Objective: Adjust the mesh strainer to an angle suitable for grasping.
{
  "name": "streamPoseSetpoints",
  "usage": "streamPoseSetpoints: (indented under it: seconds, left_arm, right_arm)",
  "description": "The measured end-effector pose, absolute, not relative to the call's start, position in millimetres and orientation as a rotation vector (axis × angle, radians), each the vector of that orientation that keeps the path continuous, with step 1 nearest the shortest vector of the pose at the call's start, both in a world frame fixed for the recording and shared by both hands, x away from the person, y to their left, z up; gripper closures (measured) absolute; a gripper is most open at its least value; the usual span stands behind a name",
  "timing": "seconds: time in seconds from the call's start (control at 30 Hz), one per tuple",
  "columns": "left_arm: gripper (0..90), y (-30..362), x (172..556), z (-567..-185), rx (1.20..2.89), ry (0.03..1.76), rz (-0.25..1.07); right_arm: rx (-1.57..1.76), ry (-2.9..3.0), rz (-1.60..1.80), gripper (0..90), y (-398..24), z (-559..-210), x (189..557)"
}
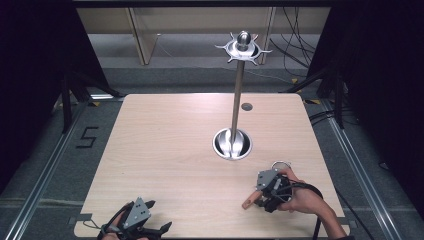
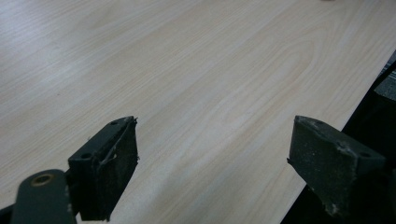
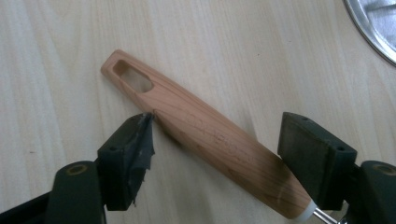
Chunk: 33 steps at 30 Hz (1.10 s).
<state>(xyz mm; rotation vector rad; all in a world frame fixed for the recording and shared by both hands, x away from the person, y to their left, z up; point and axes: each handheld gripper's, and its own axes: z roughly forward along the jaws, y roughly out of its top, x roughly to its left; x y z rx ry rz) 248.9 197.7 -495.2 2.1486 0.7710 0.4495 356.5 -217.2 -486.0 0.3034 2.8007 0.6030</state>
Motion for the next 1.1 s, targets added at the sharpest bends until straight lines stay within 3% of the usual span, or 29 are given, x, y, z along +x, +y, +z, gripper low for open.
streamPoseSetpoints:
  seconds: [0.2, 0.63, 0.77, 1.1]
  left_arm:
    - [15.0, 197.7, 248.8, -495.1, 2.148, 0.773, 0.447]
    - [15.0, 196.1, 246.2, -496.3, 2.131, 0.820, 0.413]
    - [15.0, 197.2, 247.8, -495.7, 2.146, 0.788, 0.429]
    - [15.0, 196.1, 246.1, -496.4, 2.131, 0.821, 0.409]
  right_arm:
    - [0.333, 2.841, 0.590, 39.6, -217.5, -486.0, 362.6]
    - [0.424, 2.932, 0.492, 50.4, -209.3, -481.7, 373.1]
    - [0.450, 2.949, 0.420, 57.7, -202.2, -478.9, 375.3]
    - [0.397, 2.945, 0.352, 64.4, -193.0, -478.0, 378.2]
